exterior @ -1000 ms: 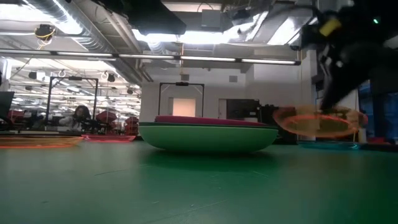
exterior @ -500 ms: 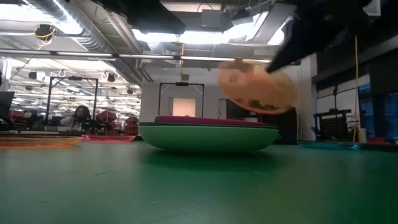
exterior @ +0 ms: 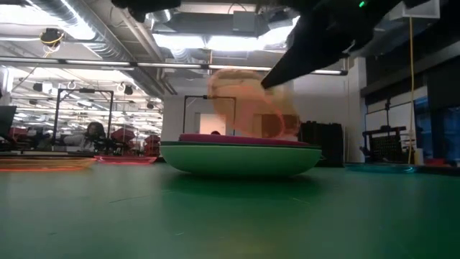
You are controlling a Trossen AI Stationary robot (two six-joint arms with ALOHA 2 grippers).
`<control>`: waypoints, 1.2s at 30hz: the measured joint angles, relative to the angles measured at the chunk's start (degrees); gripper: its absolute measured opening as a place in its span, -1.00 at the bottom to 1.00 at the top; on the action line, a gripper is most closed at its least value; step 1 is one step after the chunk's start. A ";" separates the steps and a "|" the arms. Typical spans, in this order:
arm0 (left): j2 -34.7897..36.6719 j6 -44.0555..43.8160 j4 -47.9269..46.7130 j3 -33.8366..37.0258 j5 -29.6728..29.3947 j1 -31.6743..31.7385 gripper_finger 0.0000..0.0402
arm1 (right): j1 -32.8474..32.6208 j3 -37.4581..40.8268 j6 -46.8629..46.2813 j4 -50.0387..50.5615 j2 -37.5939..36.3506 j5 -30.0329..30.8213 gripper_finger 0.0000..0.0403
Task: Stack plastic plates
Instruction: Stack the right orange transparent plate on the pink plate, then stack the left orange transparent plate on the right orange transparent plate
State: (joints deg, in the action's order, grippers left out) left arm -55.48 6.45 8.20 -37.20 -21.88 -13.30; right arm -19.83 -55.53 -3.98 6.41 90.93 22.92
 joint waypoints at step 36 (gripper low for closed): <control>2.41 -3.05 -2.29 2.41 0.54 0.03 -0.54 | 2.71 -1.62 -0.61 5.21 2.58 -5.25 -0.24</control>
State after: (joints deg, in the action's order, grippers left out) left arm -53.07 3.40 5.91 -34.79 -21.34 -13.27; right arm -17.12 -57.14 -4.59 11.62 93.51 17.66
